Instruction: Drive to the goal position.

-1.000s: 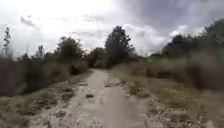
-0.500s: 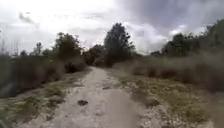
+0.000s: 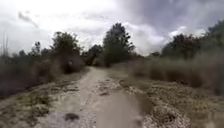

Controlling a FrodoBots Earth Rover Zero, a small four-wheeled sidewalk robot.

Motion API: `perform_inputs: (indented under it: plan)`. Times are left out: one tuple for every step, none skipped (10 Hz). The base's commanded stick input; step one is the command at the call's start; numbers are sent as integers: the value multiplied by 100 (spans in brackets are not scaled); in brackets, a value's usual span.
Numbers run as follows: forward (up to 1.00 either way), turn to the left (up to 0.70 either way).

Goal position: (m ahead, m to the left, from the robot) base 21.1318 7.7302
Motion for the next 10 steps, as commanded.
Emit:
perform_inputs:
  plan:
    - [70, 0]
    - [70, 0]
    - [70, 0]
    - [70, 0]
    - [70, 0]
    - [70, 5]
    - [70, 11]
    - [70, 28]
    - [70, 11]
    - [70, 0]
